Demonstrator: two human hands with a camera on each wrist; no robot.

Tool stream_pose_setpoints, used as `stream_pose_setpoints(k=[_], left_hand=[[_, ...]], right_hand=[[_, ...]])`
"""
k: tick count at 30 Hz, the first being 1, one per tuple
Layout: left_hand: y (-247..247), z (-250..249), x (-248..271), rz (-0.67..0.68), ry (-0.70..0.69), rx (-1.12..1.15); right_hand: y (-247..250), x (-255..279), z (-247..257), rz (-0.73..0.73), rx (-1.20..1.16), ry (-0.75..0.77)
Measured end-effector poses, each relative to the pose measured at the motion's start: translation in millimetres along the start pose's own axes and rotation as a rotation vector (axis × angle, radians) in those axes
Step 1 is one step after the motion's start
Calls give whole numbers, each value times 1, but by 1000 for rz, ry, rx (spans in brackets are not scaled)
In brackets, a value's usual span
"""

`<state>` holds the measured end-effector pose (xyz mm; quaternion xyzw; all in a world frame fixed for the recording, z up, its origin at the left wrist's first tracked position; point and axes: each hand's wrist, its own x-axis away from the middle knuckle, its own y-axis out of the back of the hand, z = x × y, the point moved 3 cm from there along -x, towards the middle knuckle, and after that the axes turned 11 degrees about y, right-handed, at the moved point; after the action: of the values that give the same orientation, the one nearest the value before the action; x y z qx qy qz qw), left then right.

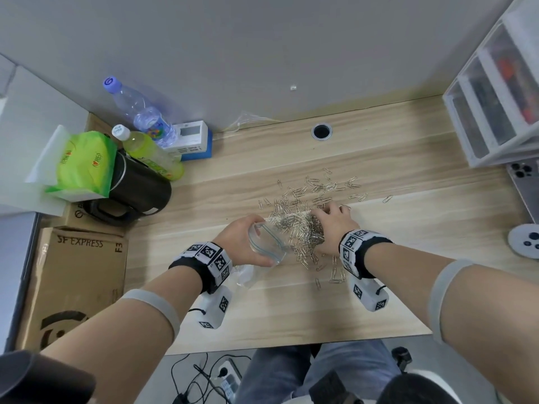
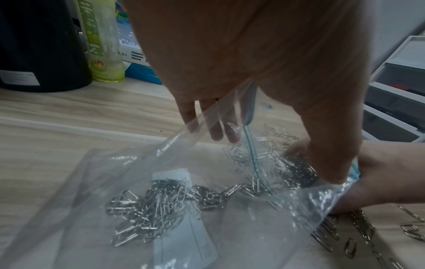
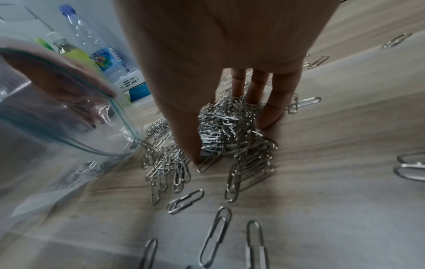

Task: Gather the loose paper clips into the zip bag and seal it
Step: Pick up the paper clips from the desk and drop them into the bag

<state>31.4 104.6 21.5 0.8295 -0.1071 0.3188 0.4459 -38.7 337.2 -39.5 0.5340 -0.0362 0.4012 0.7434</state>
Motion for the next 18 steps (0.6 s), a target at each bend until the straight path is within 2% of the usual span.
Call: stream_pose_setpoints(k=[9, 18], left_hand=[[-5, -1, -5, 14, 16, 22], [-8, -5, -5, 15, 35, 14]], right_hand=[[-5, -1, 14, 71, 101, 39], [-7, -3, 16, -14, -22, 111]])
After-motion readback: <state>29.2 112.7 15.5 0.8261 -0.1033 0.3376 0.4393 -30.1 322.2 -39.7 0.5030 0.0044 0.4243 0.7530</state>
